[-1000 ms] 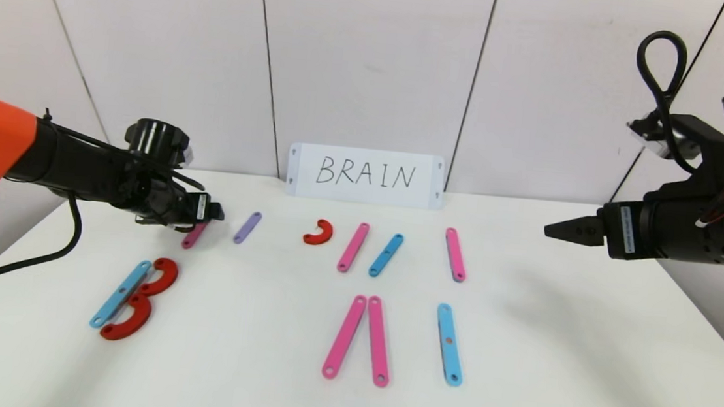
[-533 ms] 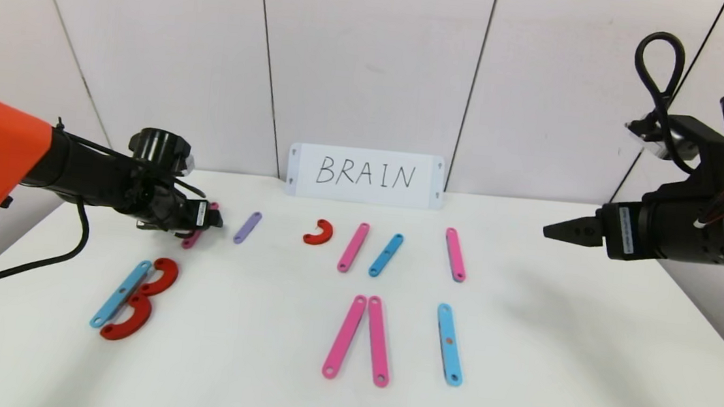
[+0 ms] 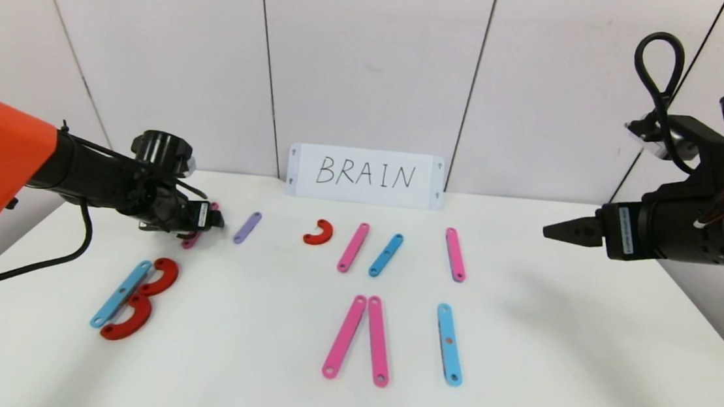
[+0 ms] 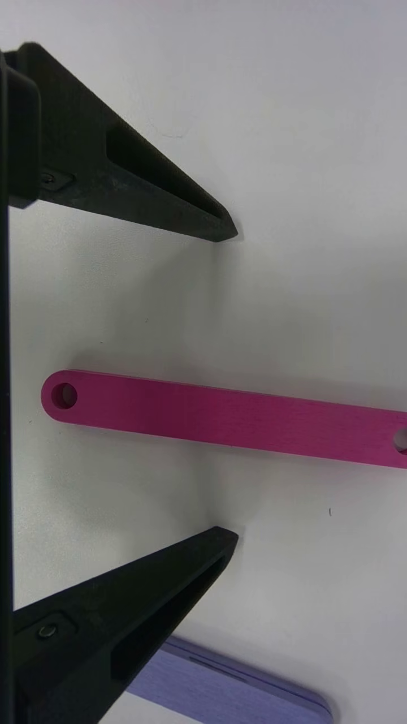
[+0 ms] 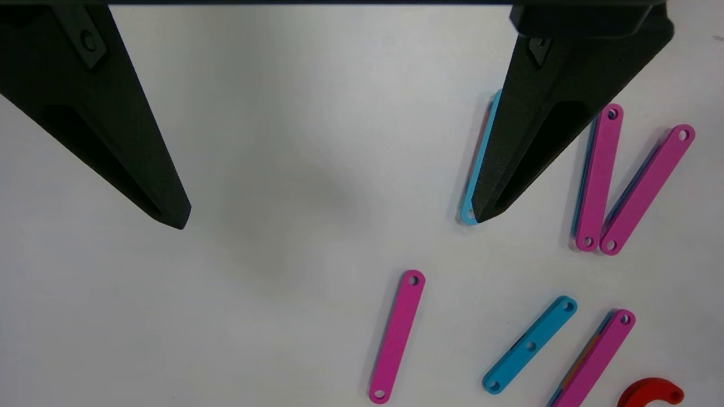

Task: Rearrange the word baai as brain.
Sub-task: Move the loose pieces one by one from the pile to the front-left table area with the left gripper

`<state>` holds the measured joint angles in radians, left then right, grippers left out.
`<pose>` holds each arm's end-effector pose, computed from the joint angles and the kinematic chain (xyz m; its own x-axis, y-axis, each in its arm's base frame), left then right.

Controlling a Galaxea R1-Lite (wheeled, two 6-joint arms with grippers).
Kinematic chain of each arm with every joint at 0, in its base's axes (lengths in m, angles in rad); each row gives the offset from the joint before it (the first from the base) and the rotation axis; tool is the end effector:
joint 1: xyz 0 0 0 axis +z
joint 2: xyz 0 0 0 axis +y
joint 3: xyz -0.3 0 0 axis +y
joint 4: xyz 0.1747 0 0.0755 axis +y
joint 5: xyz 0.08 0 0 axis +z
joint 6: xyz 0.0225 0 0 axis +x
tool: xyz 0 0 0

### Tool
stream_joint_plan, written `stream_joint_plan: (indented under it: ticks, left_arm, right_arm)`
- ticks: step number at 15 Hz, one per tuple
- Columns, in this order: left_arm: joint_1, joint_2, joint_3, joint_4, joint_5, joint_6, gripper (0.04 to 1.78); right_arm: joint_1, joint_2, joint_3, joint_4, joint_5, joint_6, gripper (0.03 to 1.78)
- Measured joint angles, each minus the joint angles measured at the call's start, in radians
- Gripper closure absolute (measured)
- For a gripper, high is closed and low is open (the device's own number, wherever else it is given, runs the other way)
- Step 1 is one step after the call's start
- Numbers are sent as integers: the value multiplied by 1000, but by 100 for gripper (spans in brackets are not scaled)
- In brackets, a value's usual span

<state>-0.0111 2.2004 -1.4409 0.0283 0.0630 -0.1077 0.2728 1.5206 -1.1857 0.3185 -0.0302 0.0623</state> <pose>0.4276 -0.0033 0.1043 0.7047 0.0551 -0.7074 -0.1093 0.9935 -0.0315 0.2468 0.0684 0.2512 0.7724 0.1848 -0.6076 -0.2093 0.9774 0.0311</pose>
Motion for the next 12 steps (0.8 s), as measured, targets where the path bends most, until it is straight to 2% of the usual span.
stream_joint_plan:
  ticks: [2,4,6,9,11,12]
  left_arm:
    - [0,1,-3,0,-1,0,18]
    - [-1,1,-3,0,0,0,40]
    - [-2,1,-2,0,-1,0,69]
    - [-4,1,0,0,-1,0,125]
    - [-5,0,1,0,0,0,148]
    - [-5,-1,1,0,-1,-1,154]
  right_arm:
    - [0,0,0,0,0,0,7]
    - [0,0,0,0,0,0,7]
    - [-1,0,0,-1,0,0,7]
    - [-3,0,-1,-14,-1,0,7]
    - [-13,-2,-1,-28,-1,1,7]
    - [-15,-4,-1,-30,-2,1,7]
